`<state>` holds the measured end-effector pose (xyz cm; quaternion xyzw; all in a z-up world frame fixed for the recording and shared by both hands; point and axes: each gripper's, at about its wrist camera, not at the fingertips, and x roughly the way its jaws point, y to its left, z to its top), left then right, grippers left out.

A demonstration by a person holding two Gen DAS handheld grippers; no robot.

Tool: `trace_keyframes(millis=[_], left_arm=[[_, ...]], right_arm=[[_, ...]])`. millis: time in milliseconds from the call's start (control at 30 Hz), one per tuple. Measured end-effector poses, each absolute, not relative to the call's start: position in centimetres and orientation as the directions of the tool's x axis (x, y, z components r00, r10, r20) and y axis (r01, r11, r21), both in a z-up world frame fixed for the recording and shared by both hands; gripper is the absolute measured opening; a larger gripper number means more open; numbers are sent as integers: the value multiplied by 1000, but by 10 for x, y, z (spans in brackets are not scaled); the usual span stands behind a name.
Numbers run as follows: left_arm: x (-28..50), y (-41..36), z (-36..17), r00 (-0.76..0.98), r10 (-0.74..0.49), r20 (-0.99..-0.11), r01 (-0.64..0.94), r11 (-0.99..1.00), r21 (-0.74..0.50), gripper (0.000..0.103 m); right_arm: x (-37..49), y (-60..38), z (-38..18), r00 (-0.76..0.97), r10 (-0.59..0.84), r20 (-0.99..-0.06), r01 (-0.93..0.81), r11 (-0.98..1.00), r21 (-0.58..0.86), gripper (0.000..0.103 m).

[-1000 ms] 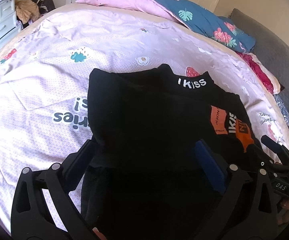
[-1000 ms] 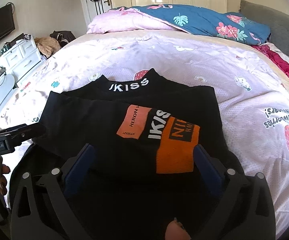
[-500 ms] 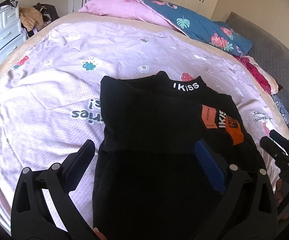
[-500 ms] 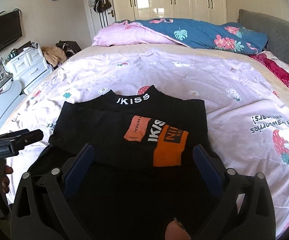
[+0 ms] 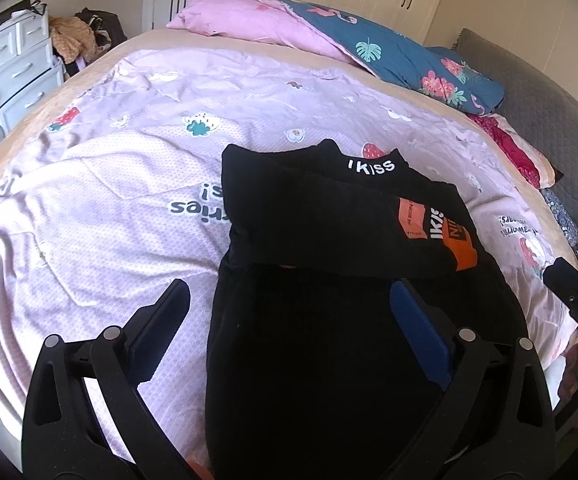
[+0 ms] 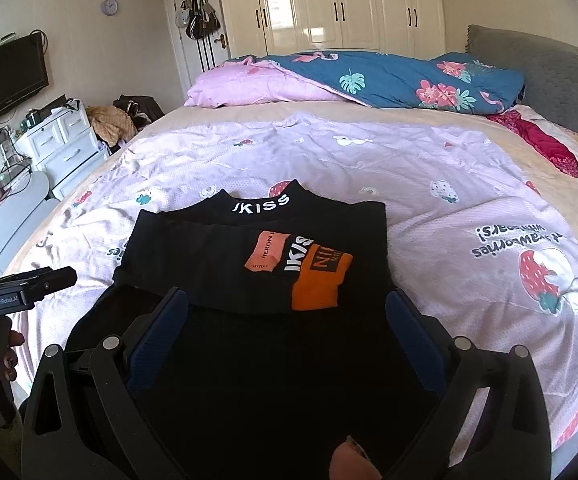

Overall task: Fold small clothes
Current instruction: 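Lower both tools to the black shirt hem and close on it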

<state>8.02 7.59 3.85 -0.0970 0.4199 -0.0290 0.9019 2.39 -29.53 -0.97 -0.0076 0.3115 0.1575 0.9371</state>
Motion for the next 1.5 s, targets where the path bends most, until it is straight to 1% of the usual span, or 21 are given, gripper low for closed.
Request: trace_keyframes(millis=[700, 1033, 1267, 1300, 1367, 1500], left_arm=[[31, 96, 21, 590, -122, -798, -48, 981, -186, 94], [11, 109, -2, 523, -152, -838, -52, 976, -209, 94], [-10, 109, -20, 468, -224, -855, -29, 963, -268, 94], [-12, 108, -21, 464, -228, -856, -28, 962, -272, 93], [-19, 106, -27, 444, -248, -861, -22, 958, -287, 83], [-28, 101, -37, 406, -274, -872, -6, 953, -302, 74]], right_arm=[[-10, -322, -10, 753, 301, -585, -313, 946, 84, 99], [-19, -333, -22, 734, 288, -615, -310, 948, 73, 99], [-26, -343, -32, 727, 267, -633, -301, 952, 57, 99], [-28, -345, -34, 725, 261, -638, -296, 954, 54, 99], [-29, -349, -37, 721, 256, -644, -294, 955, 51, 99], [-34, -357, -44, 709, 249, -659, -292, 955, 47, 99]])
